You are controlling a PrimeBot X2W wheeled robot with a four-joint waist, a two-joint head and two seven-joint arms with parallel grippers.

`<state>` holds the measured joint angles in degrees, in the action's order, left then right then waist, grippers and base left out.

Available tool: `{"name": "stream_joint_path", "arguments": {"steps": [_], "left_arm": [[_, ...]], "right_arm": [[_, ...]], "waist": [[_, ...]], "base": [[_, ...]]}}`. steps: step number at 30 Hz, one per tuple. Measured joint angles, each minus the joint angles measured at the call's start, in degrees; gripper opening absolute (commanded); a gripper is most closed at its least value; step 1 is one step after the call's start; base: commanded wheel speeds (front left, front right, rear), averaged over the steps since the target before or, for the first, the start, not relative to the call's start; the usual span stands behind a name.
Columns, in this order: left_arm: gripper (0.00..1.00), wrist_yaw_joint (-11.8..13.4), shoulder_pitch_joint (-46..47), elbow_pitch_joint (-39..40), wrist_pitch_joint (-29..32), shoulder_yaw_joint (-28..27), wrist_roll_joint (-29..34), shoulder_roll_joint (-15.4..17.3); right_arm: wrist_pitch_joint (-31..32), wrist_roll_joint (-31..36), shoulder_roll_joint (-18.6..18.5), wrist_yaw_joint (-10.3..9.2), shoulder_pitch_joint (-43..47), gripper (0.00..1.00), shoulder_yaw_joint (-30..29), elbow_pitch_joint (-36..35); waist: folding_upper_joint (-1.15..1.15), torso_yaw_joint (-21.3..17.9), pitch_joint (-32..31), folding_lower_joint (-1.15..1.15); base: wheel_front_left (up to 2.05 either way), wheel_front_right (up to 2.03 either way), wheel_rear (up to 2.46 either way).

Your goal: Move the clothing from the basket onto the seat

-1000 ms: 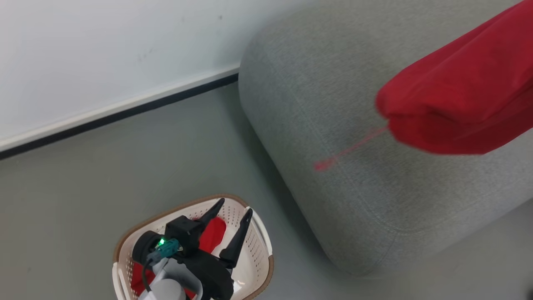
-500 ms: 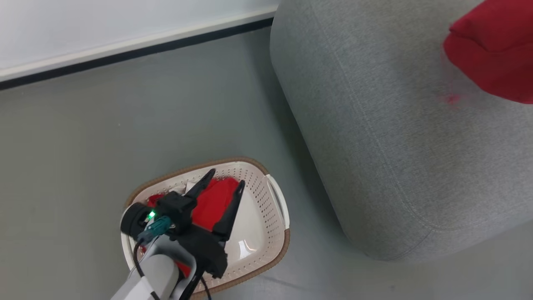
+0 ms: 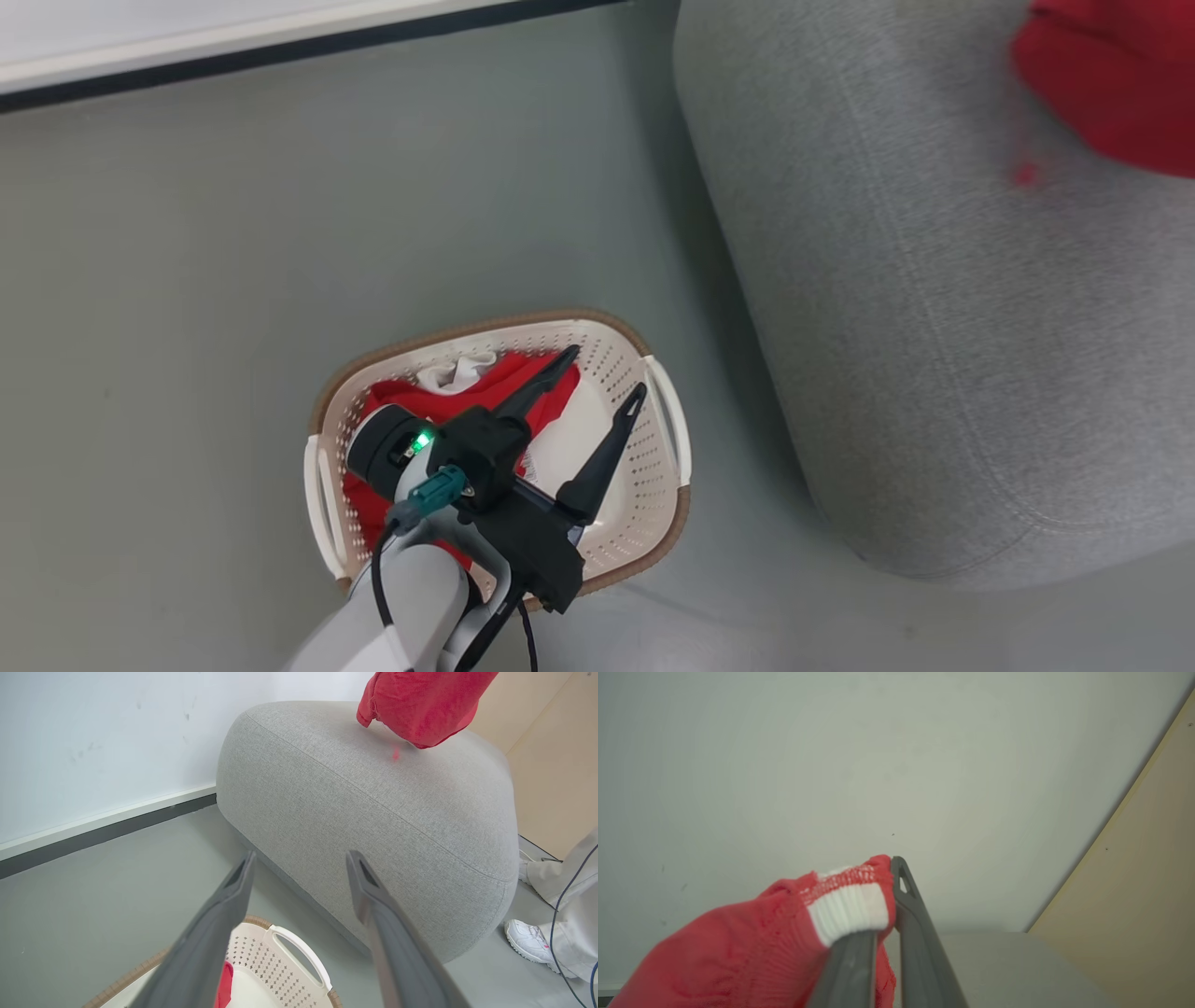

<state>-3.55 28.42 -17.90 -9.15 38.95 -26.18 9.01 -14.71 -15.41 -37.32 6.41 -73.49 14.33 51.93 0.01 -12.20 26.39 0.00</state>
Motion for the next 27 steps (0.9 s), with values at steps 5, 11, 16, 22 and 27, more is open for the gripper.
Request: {"name": "stream_joint_path", "arguments": {"steps": [5,11,16,22,27], "left_arm": [[1.0,0.0,0.4,1.9,0.5,0.5,1.3,0.1],[1.0,0.0,0.8,4.0,0.8,0.8,1.9,0.2],[1.0,0.3,1.4,5.5,1.3,0.7,2.2,1.0],[1.0,0.5,2.6,5.8,1.6,0.9,2.7,0.7],[1.0,0.5,3.4,5.9,1.8,1.2,2.9,0.0]], "right_arm": [[0.0,0.3,0.0,0.14,-2.6,0.0,-0.2,1.8],[0.0,0.3,-0.3,0.14,-4.3,0.0,-0.5,3.1],[0.0,0.3,1.4,0.14,-5.0,0.0,-0.2,4.6],[0.0,0.3,4.0,0.16,-0.8,0.0,0.6,8.1],[0.0,-0.2,5.2,0.24,3.4,0.0,0.8,10.3]], "waist": [[0.0,1.2,1.8,0.0],[-0.01,1.9,3.8,0.0],[0.0,1.7,5.7,0.0],[0.0,0.6,7.1,0.0],[-0.01,0.0,7.4,-0.01]], "base": [[0.0,0.0,0.0],[0.0,0.0,0.0],[0.0,0.0,0.0],[0.0,0.0,0.0],[0.0,0.0,0.0]]}}
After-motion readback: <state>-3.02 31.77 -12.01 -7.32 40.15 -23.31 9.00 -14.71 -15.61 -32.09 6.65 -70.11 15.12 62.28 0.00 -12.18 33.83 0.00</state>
